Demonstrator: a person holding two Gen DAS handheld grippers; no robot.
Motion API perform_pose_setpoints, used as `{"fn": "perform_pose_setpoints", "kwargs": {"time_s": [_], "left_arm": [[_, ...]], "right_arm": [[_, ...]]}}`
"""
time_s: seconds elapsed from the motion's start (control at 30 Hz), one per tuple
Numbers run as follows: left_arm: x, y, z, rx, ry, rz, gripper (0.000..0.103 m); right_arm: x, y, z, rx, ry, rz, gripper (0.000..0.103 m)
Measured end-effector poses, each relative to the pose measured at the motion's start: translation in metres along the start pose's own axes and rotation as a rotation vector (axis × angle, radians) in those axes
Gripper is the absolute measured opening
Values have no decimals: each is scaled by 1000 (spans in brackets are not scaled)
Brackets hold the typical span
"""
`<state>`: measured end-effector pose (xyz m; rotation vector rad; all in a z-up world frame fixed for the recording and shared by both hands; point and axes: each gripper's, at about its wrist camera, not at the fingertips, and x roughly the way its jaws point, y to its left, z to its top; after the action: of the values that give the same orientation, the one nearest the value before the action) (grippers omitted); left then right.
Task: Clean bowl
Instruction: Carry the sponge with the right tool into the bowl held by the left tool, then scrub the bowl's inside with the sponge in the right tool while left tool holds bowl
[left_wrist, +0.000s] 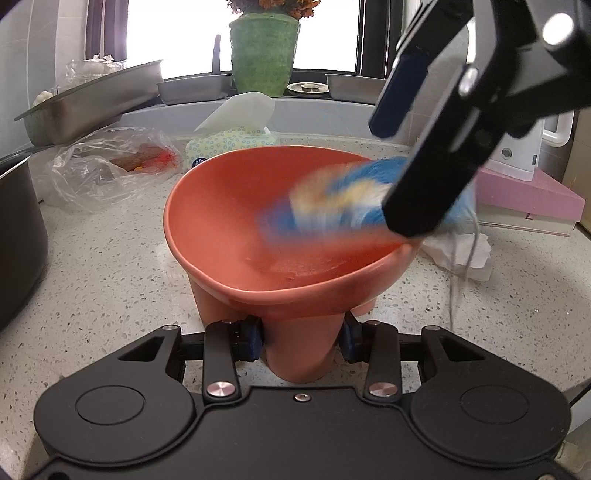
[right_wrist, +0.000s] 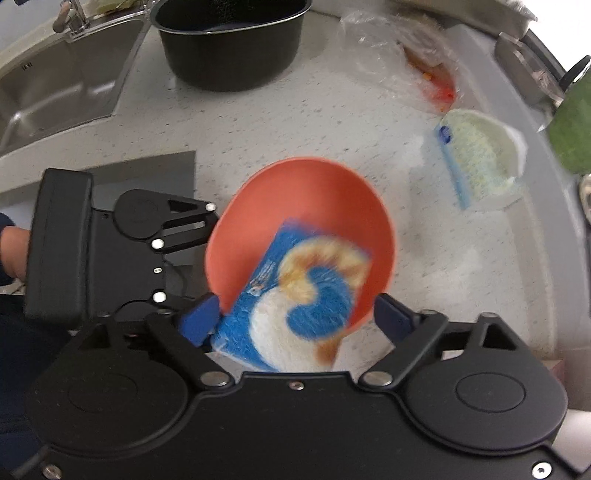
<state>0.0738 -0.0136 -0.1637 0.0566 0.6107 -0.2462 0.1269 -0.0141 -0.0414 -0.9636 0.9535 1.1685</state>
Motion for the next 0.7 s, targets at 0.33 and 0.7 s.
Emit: {"fn": "perform_pose_setpoints", "kwargs": {"time_s": [0.33,0.7], "left_arm": [[0,0,-1,-2,-1,1,38],[-1,-1,-1,-5,0,1,38]], "right_arm": [[-13,-10,4,27,-53,16,93],[-18,-7,3,5,-60,25,93]]}}
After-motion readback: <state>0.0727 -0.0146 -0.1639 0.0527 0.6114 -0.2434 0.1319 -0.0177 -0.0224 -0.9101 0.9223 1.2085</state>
